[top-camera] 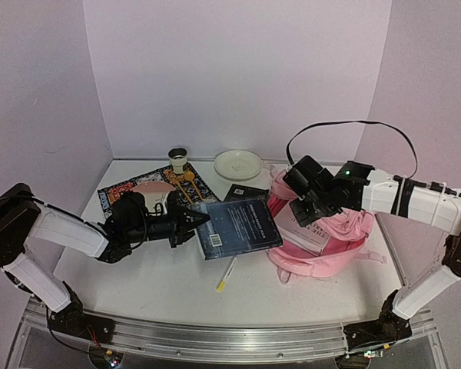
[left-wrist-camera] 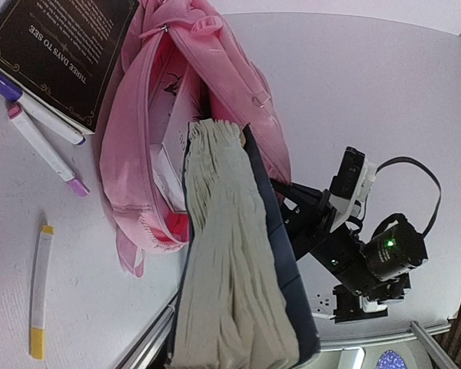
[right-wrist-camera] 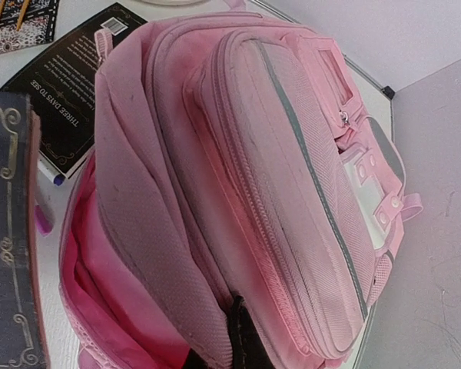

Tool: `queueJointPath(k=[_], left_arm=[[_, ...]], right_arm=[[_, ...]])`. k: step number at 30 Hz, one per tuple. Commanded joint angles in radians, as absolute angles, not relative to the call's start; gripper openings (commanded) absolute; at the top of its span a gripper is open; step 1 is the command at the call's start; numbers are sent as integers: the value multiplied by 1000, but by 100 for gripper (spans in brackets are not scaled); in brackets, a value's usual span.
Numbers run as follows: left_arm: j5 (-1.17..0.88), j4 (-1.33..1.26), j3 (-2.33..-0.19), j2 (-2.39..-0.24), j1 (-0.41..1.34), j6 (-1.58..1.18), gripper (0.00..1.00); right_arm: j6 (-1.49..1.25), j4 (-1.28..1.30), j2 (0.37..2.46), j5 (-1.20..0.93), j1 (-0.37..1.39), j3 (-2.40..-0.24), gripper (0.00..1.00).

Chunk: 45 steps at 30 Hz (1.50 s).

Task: Pack the student bag
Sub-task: Grab the largest pocket of the student bag, then place the book in the largest pocket of the bag.

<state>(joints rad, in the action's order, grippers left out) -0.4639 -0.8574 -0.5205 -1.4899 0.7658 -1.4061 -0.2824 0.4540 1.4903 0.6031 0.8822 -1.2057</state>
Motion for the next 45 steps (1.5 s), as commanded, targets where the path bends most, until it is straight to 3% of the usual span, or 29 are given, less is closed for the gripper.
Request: queueJointPath(k=[1, 12, 35, 45], left_arm=[[-484, -1087, -628, -1560, 799, -1490, 0], [-450, -1125, -806, -1783, 867, -1550, 0], [-129, -1125, -1146, -2095, 975, -1495, 0], [-10, -1048, -1180, -2137, 1043, -1303, 19]], right_arm=[[-275, 378, 1406, 583, 889, -1253, 0], [-264, 313, 1397, 502, 890, -1247, 0], [-322, 281, 1393, 340, 1004, -1285, 0], [-314, 277, 1437, 365, 1026, -1322, 0]])
